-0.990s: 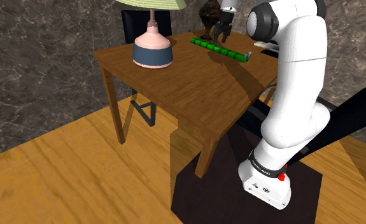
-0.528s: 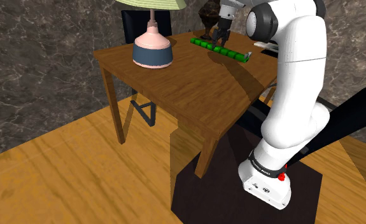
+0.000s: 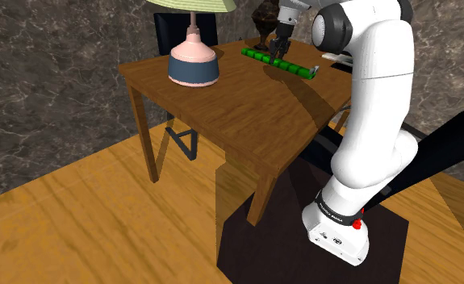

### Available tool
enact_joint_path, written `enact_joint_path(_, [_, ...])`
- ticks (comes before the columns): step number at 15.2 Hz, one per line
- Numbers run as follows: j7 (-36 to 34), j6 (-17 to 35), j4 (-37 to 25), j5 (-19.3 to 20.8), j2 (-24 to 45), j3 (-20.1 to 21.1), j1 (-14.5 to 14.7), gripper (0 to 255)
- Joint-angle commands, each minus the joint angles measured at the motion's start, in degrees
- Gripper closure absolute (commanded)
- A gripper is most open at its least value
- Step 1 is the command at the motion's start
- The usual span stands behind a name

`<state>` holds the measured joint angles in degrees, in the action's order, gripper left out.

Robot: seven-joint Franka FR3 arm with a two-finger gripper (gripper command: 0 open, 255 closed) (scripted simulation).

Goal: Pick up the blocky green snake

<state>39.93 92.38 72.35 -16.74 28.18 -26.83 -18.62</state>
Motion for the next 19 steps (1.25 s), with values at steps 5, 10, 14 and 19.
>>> enact_joint_path(5, [-0.26, -2.28, -2.43, -0.03, 0.20, -0.04, -0.44, 255])
enact_joint_path(10, [-0.75, -6.67, -7.82, -0.35, 1.12, 0.01, -1.48, 255])
enact_joint_path(14, [-1.18, -10.57, -13.07, -0.85, 2.39, 0.15, -2.65, 255])
enact_joint_path(19, [-1.59, -14.01, -18.08, -1.46, 3.87, 0.36, -3.90, 255])
